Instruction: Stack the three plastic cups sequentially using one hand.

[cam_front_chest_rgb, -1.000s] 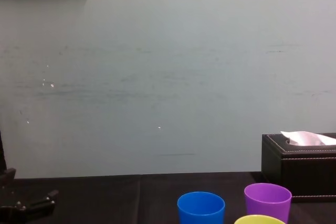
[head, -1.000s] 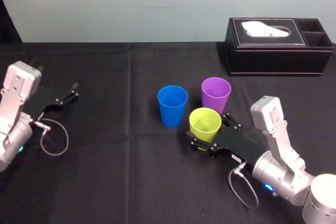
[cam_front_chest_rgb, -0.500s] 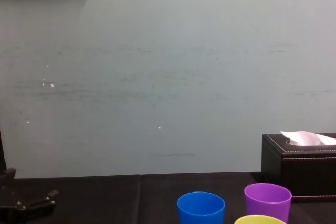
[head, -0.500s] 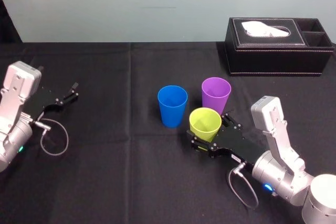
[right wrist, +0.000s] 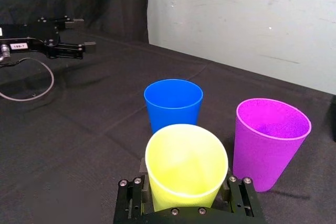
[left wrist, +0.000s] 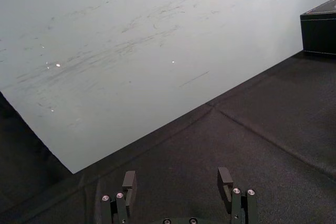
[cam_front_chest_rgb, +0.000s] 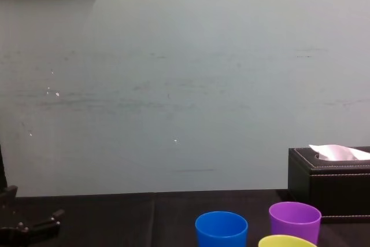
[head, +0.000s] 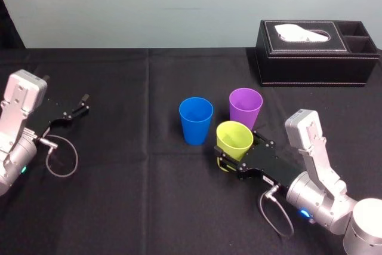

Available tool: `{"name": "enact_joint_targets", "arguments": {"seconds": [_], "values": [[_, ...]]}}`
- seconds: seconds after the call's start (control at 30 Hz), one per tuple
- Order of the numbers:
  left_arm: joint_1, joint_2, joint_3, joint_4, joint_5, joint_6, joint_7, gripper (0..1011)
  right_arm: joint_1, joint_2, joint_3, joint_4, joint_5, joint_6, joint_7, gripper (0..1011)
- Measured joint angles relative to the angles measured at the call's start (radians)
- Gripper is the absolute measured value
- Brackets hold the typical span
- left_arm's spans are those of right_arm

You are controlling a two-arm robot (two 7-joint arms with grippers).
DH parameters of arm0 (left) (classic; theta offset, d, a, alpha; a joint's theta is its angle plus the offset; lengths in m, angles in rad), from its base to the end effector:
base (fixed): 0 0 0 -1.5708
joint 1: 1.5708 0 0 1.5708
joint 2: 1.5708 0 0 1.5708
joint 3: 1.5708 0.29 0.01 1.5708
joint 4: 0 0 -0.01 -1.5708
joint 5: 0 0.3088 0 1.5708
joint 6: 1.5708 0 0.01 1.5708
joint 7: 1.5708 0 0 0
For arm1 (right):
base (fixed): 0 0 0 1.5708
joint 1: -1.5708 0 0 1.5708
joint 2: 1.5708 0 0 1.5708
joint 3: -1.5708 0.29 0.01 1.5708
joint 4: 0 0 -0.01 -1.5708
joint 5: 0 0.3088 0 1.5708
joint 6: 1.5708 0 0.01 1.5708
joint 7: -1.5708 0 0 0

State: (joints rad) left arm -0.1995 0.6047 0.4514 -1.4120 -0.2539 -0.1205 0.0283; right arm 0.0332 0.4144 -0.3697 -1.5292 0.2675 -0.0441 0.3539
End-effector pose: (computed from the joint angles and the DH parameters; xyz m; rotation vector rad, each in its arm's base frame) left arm 0.3581 0.0827 -0.3023 0.3045 -0.2850 1.2480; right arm 0.3169 -0.0175 -0.3237 -0.1779 -0.0161 -0.8783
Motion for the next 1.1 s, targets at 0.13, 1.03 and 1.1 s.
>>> {"name": "enact_joint_targets", "arguments": {"seconds": [0.13, 1.03, 1.1], "values": [[0.0, 0.0, 0.0, 0.0, 0.0, 0.0, 0.0, 1011, -0.015, 0.013, 0.019, -0.082, -0.008, 0.045, -0.001, 734], [0.0, 0.0, 0.0, 0.0, 0.0, 0.0, 0.0, 1011, 0.191, 0.018, -0.007, -0.186, -0.038, 0.248, 0.06, 734], [0.0, 0.0, 0.0, 0.0, 0.0, 0.0, 0.0, 1011, 0.204, 0.012, -0.016, -0.174, -0.038, 0.249, 0.062, 734]]}}
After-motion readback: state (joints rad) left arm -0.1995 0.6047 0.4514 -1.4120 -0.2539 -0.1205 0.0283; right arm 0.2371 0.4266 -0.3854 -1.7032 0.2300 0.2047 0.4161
